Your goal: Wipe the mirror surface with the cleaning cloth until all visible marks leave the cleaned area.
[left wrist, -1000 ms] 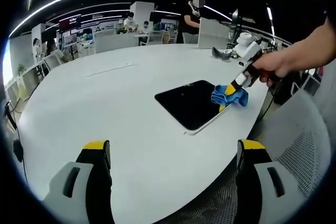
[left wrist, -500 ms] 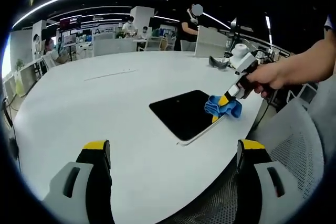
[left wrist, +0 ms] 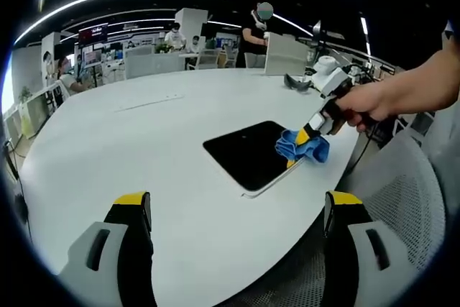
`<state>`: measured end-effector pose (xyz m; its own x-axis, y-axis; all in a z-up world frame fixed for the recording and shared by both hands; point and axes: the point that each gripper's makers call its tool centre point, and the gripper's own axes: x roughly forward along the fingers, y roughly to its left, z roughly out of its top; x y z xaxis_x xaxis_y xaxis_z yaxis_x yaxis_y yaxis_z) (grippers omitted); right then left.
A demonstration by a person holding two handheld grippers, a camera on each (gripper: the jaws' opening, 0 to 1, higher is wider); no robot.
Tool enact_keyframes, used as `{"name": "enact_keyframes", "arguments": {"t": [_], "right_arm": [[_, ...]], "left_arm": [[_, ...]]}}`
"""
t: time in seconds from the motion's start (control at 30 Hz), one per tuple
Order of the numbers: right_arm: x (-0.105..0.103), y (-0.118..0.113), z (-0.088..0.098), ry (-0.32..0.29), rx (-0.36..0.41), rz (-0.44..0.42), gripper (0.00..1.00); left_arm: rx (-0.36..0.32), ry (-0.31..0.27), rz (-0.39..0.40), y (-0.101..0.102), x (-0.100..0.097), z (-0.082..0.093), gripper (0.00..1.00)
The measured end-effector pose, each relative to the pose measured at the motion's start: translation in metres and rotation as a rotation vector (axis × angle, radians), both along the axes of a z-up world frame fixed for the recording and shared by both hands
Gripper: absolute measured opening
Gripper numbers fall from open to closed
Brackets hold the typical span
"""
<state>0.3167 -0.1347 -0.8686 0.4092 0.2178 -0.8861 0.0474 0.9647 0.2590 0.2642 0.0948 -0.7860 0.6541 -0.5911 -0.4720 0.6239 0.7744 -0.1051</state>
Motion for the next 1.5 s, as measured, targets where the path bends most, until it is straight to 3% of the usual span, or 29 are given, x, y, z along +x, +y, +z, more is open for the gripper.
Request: {"name": "enact_keyframes", "arguments": {"t": [1.5], "right_arm": [[0.001,0.107,0.0,0.0,0.063,0.146,0.0]], "left_arm": [[0.03,0.006,0.01,0.005,0.0,-0.005,0.99]]}}
